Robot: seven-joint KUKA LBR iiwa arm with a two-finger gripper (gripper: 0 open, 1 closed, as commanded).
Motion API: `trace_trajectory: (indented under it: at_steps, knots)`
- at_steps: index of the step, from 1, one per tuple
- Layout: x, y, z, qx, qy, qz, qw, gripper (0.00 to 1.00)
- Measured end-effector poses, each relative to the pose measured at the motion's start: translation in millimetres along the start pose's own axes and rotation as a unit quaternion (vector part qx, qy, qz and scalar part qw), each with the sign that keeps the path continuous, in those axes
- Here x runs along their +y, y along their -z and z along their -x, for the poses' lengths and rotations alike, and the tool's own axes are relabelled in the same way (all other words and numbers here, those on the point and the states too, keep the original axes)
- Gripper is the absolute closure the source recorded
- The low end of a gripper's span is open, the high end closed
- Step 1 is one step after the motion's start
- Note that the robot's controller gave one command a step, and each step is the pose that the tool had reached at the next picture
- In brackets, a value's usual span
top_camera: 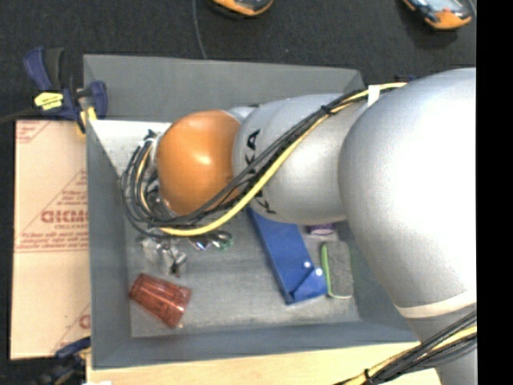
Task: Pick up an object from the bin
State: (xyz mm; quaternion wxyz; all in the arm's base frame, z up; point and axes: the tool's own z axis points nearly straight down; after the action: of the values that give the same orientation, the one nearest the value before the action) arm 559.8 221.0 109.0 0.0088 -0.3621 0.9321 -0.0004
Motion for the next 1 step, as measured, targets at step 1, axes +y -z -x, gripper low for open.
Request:
trace_trajectory:
  at_steps: [1]
  knots:
    - [5.2, 44.0, -3.0, -0.0002, 0.137, 0.002, 0.9905, 1.0]
